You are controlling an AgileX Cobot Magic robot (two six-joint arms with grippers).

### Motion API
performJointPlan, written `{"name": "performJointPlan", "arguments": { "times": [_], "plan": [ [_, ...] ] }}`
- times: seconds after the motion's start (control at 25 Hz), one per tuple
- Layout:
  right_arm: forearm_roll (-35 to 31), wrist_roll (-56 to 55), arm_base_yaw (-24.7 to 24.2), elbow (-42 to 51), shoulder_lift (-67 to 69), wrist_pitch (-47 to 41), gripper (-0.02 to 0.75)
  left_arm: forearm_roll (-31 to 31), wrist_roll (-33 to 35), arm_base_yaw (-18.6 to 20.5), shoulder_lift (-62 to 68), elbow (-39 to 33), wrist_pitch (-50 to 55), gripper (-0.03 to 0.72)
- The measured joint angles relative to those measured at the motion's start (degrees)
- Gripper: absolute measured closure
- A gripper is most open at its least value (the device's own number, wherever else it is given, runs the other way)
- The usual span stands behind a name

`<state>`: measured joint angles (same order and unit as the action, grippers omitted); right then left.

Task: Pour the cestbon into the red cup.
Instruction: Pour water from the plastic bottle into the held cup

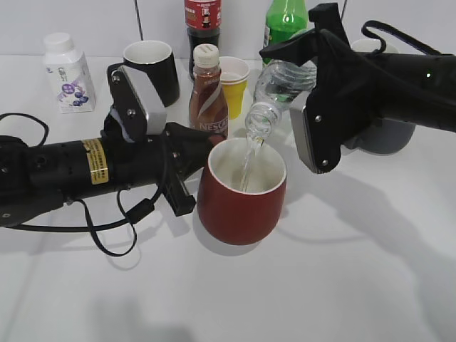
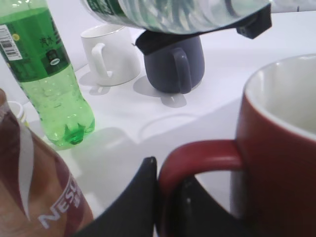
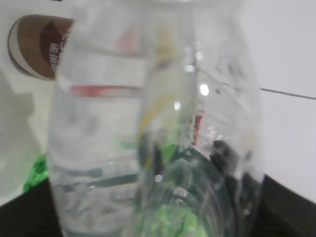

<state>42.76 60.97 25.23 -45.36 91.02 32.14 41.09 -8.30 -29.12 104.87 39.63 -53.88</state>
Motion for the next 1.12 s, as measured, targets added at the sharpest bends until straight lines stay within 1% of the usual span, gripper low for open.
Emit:
{"name": "performJointPlan", "arguments": {
  "times": [1.12],
  "plan": [
    [0.0, 5.71, 0.0, 0.0, 0.0, 1.09, 0.246, 0.16, 0.0, 0.0, 0.0, 0.0, 0.21, 0.645]
  ]
}}
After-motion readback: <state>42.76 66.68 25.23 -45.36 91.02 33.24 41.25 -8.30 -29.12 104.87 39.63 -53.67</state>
